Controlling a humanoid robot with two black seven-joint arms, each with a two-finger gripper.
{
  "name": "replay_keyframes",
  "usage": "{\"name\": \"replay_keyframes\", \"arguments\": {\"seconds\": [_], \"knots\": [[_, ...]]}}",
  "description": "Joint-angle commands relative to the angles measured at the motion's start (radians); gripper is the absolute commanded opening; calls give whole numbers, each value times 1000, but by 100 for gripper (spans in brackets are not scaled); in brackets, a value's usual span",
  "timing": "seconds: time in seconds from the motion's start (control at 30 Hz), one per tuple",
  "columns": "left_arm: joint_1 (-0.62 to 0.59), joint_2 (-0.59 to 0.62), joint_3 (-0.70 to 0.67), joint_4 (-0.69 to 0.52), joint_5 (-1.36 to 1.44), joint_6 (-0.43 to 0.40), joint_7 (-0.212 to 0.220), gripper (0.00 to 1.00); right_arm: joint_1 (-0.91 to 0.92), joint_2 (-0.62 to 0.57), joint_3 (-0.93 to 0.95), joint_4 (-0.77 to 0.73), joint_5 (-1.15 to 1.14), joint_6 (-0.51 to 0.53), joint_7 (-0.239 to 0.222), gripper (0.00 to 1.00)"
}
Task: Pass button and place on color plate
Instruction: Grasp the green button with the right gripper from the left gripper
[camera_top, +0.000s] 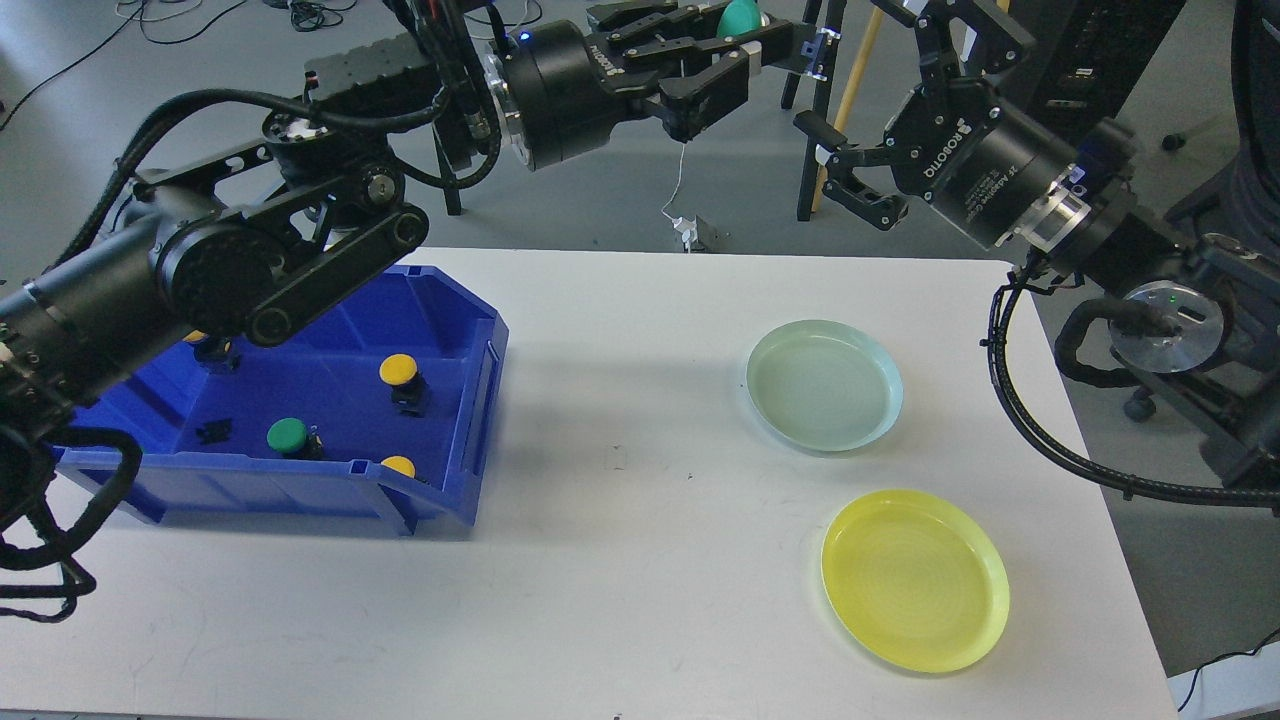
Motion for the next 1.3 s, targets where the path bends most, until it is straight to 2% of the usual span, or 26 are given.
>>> {"name": "replay_keyframes", "arguments": {"seconds": [0.0,0.2,0.37,0.6,0.93,1.17,1.27], "knots": [[-8,-13,1,8,6,2,1,26,1,16,0,-4,-3,-2,0,99],[-8,-28,0,8,24,11,1,26,1,27,0,-4,-3,-32,14,96],[-6,-30,0,8,26,19,1,26,1,30,0,-1,-3,-45,37,79],[-2,-30,1,12,67,23,1,26,1,30,-2,5,-4,-35,32,66],[1,-39,0,52,102,86,-1,26,-6,30,-2,5,-3,-28,14,54],[1,-44,1,52,104,89,-4,26,-6,30,1,2,-3,-28,12,51],[1,-47,1,51,104,91,-4,26,-2,30,3,2,-3,-28,12,46]]}}
